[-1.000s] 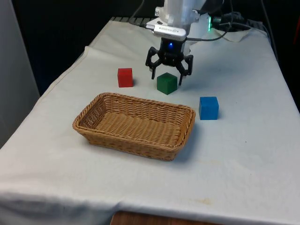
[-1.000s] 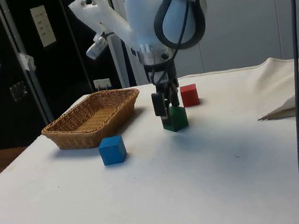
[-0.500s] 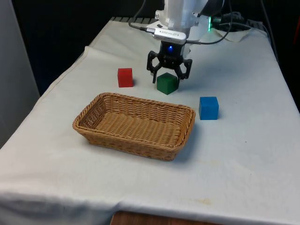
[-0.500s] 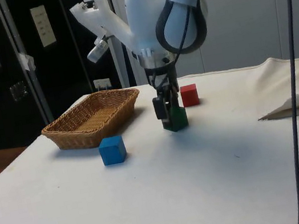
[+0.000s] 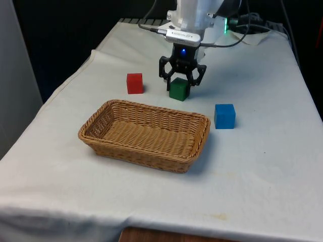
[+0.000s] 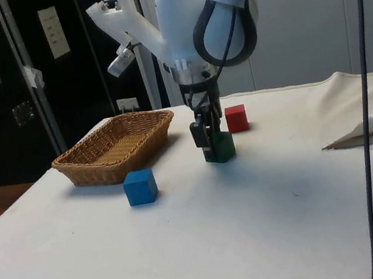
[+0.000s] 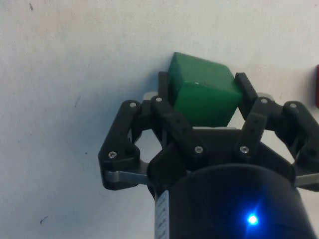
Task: Pick up exactly two blocks and place them into the basket.
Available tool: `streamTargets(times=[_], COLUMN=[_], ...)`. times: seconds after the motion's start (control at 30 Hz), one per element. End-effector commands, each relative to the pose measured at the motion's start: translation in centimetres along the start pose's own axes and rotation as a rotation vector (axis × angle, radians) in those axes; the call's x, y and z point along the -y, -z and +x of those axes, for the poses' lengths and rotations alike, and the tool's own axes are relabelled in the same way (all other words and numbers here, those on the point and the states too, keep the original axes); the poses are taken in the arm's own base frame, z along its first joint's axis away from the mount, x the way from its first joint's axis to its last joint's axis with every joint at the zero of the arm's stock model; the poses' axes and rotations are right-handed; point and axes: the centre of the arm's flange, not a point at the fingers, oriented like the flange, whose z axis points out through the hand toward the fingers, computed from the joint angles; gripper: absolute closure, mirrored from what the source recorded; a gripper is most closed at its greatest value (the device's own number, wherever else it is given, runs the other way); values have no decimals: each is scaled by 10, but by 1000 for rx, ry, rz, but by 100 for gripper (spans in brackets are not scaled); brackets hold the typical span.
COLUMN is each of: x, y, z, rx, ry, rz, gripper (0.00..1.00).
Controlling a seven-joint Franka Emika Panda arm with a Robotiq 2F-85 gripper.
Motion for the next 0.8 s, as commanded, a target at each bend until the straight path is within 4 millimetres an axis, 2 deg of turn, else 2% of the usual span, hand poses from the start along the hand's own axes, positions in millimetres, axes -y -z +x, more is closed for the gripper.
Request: streamTargets(times=[0.0, 0.13, 0.2, 0.23, 0.27, 0.53, 0.77], x=[0, -2, -1, 0, -2, -1, -2], y=[0, 15, 18, 13, 24, 50, 78], z=[-1, 3, 4, 3, 5, 9, 21], rx=[0, -7, -7, -10, -8, -14, -20], ry=[0, -2, 0, -2, -2, -2, -2], rz=[1, 6, 8, 11, 12, 39, 45], gripper=[80, 81, 81, 81, 81, 81, 81])
